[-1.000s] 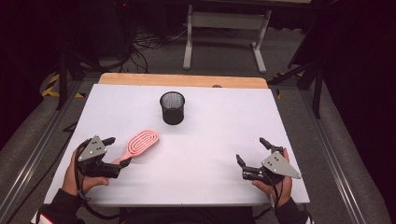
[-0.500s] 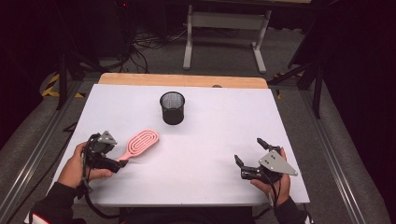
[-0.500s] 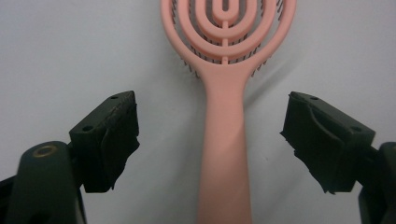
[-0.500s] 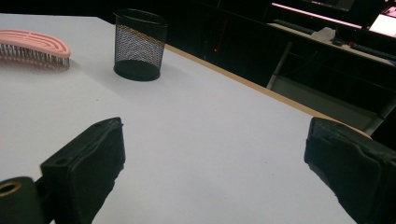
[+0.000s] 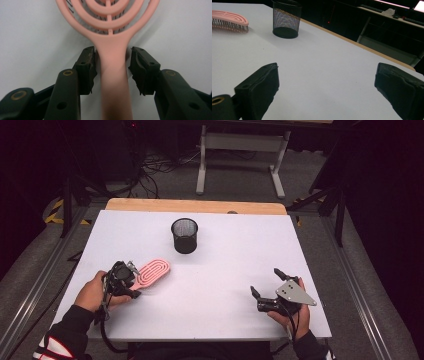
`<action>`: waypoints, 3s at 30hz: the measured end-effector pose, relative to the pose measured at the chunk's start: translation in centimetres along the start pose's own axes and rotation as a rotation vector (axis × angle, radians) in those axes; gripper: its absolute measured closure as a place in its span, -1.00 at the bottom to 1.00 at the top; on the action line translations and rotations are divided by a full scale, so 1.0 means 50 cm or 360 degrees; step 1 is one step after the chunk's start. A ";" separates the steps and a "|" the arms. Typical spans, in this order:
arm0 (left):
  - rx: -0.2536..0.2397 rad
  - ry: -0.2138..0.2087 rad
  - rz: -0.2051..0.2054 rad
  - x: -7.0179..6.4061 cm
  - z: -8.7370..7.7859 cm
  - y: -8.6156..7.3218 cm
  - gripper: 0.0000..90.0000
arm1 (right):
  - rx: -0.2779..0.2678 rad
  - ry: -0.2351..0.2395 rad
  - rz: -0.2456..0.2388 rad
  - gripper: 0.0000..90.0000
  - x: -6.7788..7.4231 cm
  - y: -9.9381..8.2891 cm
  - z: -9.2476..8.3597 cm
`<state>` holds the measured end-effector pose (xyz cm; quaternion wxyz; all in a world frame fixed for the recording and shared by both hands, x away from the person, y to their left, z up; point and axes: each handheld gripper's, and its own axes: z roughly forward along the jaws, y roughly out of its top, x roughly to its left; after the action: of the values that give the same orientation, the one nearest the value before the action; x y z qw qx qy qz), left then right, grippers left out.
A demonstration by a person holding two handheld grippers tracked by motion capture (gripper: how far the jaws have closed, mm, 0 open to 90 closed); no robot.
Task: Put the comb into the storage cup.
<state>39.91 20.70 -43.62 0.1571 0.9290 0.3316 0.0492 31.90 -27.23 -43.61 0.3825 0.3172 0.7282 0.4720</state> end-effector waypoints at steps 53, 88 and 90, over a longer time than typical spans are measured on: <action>-0.0911 0.0478 0.0008 -0.052 -0.057 -0.051 0.55 | -0.0092 -0.0044 0.0035 -0.82 -0.005 0.035 0.019; -0.1277 0.0456 0.0099 -0.133 -0.044 0.010 0.55 | -0.0197 0.0361 0.0234 -0.92 0.084 0.166 0.137; -0.1269 0.0447 0.0123 -0.141 -0.039 0.018 0.55 | -0.0196 0.0393 0.0263 -0.92 0.093 0.172 0.143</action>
<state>34.60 16.07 -41.40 0.4554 0.7915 0.2698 0.3056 36.55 -17.19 -38.66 0.2685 0.2916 0.7109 0.5810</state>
